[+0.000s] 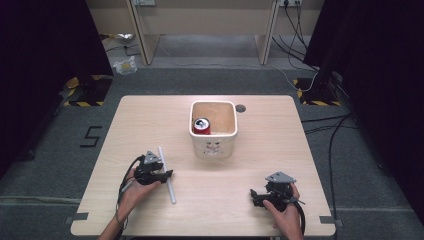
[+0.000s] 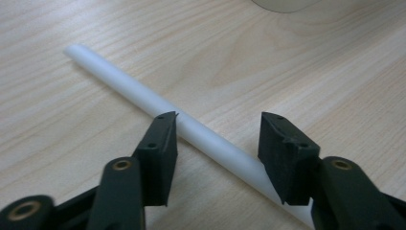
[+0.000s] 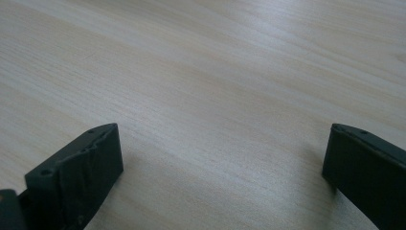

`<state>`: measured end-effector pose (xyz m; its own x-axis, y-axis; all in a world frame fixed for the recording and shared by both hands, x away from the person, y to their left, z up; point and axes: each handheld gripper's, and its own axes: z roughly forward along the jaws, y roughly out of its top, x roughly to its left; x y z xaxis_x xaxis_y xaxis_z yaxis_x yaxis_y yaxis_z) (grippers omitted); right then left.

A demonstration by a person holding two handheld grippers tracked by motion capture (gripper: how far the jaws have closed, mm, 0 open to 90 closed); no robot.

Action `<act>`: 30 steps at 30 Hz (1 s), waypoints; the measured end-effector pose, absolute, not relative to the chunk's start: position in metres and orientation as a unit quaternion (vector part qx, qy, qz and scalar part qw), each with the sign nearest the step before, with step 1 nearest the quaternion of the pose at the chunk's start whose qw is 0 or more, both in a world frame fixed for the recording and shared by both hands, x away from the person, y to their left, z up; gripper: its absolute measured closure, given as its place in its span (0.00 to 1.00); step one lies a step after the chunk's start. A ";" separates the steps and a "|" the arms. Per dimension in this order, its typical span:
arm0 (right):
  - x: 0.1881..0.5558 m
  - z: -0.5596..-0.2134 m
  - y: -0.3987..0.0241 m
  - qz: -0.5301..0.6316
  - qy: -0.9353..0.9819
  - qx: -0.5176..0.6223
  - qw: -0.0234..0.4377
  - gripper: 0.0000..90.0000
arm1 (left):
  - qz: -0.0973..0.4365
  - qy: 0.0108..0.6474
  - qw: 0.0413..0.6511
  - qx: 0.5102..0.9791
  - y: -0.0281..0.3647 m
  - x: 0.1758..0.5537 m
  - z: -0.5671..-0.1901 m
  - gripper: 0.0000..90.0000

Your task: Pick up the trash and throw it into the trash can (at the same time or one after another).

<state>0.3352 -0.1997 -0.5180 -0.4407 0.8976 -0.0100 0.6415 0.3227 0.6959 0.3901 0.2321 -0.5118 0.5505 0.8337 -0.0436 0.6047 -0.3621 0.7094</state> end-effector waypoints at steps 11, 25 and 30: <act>0.335 -0.518 -0.199 0.316 0.787 0.489 0.202 0.00 | 0.160 0.430 0.340 0.821 0.239 0.392 -0.510 0.77; 0.335 -0.518 -0.199 0.317 0.789 0.486 0.203 0.00 | 0.135 0.409 0.304 0.850 0.237 0.398 -0.502 0.80; 0.335 -0.518 -0.199 0.317 0.789 0.486 0.203 0.00 | 0.131 0.404 0.306 0.852 0.237 0.396 -0.502 0.83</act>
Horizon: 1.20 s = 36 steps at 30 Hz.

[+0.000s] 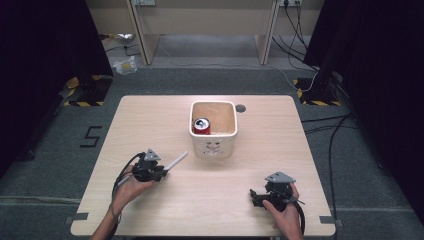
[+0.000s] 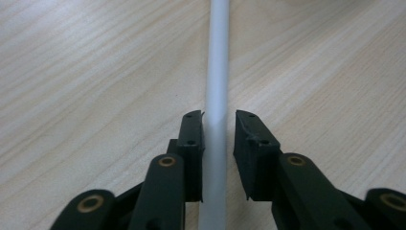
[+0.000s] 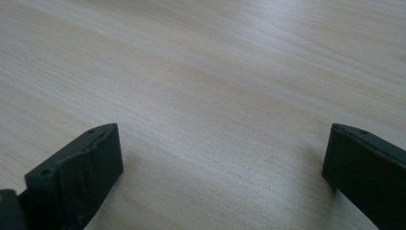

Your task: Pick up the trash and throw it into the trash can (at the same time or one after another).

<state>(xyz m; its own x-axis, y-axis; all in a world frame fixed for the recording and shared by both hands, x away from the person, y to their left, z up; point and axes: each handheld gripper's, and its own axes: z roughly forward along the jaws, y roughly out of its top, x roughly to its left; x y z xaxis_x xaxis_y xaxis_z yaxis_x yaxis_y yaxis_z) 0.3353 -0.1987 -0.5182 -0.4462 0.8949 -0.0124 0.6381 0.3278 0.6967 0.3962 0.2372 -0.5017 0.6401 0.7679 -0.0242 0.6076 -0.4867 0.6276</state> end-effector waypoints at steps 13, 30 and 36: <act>0.335 -0.518 -0.198 0.317 0.789 0.487 0.202 0.00 | 0.130 0.413 0.326 0.840 0.239 0.399 -0.503 0.88; 0.335 -0.518 -0.198 0.317 0.789 0.486 0.202 0.00 | 0.162 0.410 0.391 0.808 0.260 0.403 -0.448 0.88; 0.335 -0.518 -0.198 0.317 0.789 0.486 0.202 0.00 | 0.169 0.410 0.403 0.801 0.267 0.407 -0.432 0.88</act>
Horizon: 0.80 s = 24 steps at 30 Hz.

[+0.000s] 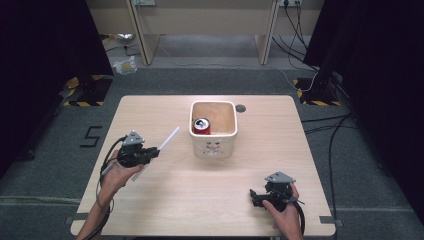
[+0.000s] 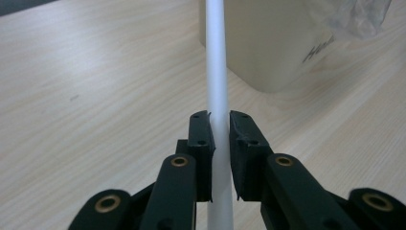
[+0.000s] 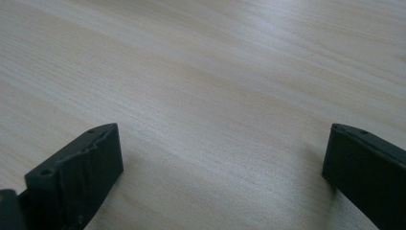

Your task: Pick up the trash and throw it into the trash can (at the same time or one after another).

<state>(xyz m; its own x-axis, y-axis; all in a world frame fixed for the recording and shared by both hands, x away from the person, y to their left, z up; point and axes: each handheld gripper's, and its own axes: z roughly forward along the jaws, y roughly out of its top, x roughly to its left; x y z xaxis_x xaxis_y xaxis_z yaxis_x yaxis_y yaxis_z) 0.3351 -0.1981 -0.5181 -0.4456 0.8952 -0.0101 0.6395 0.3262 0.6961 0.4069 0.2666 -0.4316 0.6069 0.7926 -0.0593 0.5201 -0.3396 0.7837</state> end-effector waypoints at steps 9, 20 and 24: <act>0.335 -0.518 -0.198 0.317 0.789 0.486 0.202 0.00 | 0.184 0.399 0.414 0.797 0.265 0.416 -0.406 0.88; 0.335 -0.518 -0.198 0.317 0.789 0.486 0.202 0.00 | 0.188 0.380 0.436 0.794 0.251 0.431 -0.372 0.88; 0.335 -0.518 -0.198 0.317 0.789 0.485 0.203 0.00 | 0.189 0.369 0.442 0.795 0.241 0.438 -0.358 0.88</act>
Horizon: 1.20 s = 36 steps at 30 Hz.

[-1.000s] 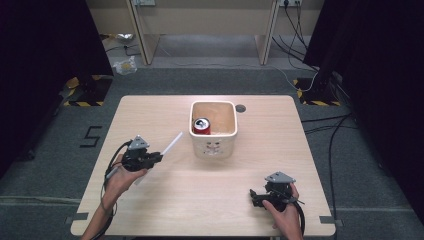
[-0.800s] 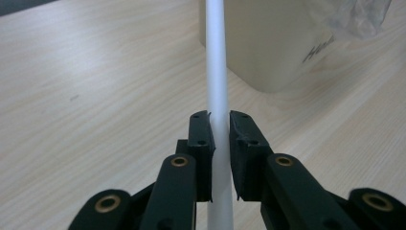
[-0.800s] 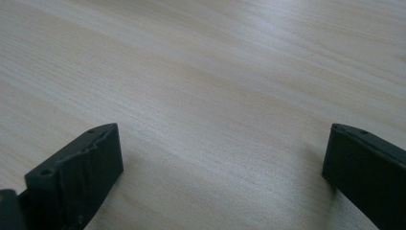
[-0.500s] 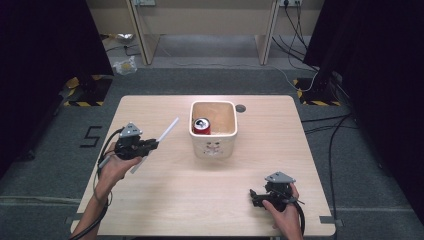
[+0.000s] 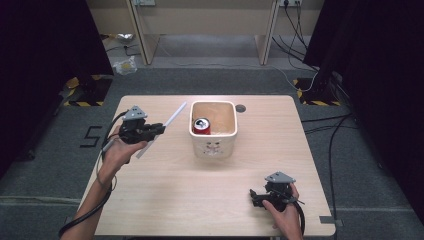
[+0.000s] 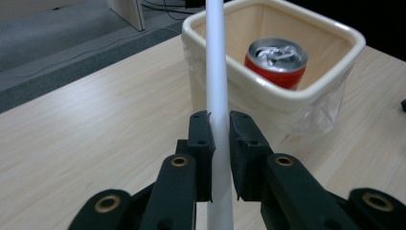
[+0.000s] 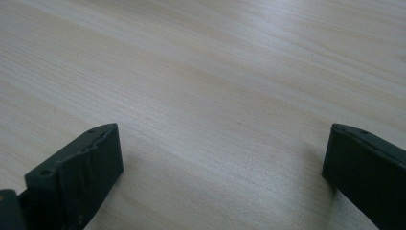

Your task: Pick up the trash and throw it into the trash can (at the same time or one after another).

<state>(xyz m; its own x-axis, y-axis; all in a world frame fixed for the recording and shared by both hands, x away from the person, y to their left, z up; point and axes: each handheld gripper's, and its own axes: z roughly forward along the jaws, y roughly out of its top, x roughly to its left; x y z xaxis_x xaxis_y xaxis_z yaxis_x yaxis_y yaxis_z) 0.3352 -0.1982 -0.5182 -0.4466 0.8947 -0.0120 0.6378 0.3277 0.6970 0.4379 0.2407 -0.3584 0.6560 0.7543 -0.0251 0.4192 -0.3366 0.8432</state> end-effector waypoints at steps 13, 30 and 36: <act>0.335 -0.518 -0.198 0.317 0.789 0.485 0.203 0.00 | 0.191 0.341 0.448 0.804 0.206 0.451 -0.335 0.88; 0.335 -0.518 -0.198 0.317 0.789 0.485 0.202 0.00 | 0.177 0.331 0.460 0.804 0.175 0.467 -0.326 0.88; 0.335 -0.518 -0.198 0.317 0.789 0.486 0.202 0.00 | 0.173 0.327 0.462 0.806 0.158 0.476 -0.322 0.88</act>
